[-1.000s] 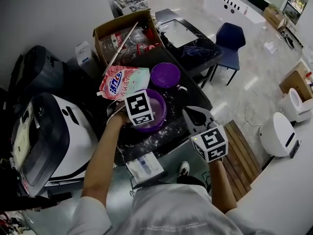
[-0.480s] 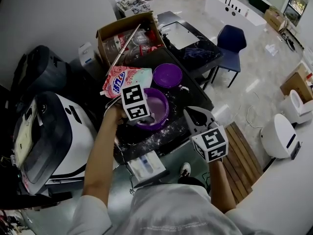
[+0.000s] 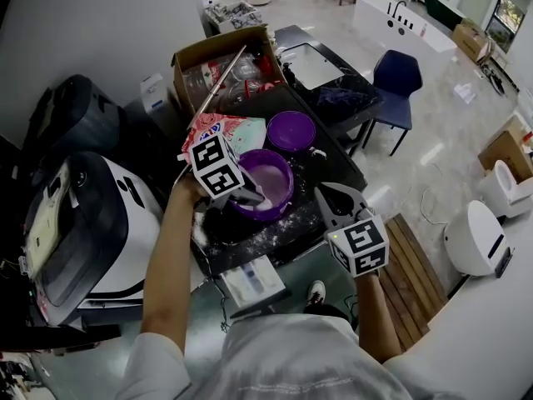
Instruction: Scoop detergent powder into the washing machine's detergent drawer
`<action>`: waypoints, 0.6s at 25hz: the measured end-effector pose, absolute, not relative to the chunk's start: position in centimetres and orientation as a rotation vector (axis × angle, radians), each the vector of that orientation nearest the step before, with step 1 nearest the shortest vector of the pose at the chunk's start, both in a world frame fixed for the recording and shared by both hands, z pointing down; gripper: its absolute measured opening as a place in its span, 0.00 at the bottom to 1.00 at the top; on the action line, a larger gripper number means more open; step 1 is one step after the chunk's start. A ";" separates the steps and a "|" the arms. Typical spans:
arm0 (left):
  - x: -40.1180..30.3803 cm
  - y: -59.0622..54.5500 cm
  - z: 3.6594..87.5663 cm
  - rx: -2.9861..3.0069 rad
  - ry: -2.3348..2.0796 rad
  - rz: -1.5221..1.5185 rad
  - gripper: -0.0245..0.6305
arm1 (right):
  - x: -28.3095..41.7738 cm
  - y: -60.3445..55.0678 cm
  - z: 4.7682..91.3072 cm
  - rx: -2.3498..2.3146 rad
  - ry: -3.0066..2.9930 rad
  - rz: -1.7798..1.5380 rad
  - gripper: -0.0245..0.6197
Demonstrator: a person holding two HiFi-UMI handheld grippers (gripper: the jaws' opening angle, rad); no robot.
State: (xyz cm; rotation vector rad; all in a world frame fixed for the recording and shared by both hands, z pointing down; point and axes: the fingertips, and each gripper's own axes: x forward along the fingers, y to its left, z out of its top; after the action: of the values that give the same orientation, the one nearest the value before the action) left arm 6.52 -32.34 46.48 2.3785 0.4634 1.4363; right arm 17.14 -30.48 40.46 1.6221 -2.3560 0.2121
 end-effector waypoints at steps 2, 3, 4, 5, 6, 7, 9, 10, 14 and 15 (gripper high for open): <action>6.3 -32.5 46.0 2.400 0.430 1.366 0.06 | 16.9 -30.5 40.4 1.619 -2.357 0.205 0.05; 6.1 -32.6 45.9 2.406 0.411 1.341 0.06 | 16.8 -30.5 40.3 1.617 -2.359 0.201 0.05; 5.9 -32.8 45.9 2.410 0.387 1.318 0.06 | 16.6 -30.5 40.2 1.615 -2.361 0.196 0.05; 5.8 -33.0 45.9 2.417 0.356 1.293 0.06 | 16.4 -30.5 40.1 1.613 -2.364 0.191 0.05; 5.6 -33.4 45.8 2.427 0.315 1.261 0.06 | 16.1 -30.6 40.0 1.610 -2.367 0.185 0.05; 5.5 -33.9 45.8 2.439 0.265 1.220 0.06 | 15.9 -30.6 39.9 1.607 -2.368 0.179 0.05; 5.3 -35.1 45.6 2.461 0.150 1.125 0.06 | 15.5 -30.7 39.7 1.599 -2.372 0.166 0.05; 5.3 -35.6 45.6 2.470 0.094 1.080 0.06 | 15.3 -30.7 39.5 1.596 -2.376 0.158 0.05; 5.0 -37.4 44.7 2.496 -0.093 0.875 0.06 | 14.3 -30.5 38.4 1.590 -2.414 0.091 0.05; 4.9 -37.8 44.2 2.502 -0.131 0.812 0.06 | 14.2 -30.5 38.1 1.593 -2.416 0.076 0.05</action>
State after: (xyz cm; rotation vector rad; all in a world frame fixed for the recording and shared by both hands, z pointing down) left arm 4.94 -37.76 44.24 2.5016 -0.1307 0.8119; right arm 14.16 -30.47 38.10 1.5926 -2.4160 0.0762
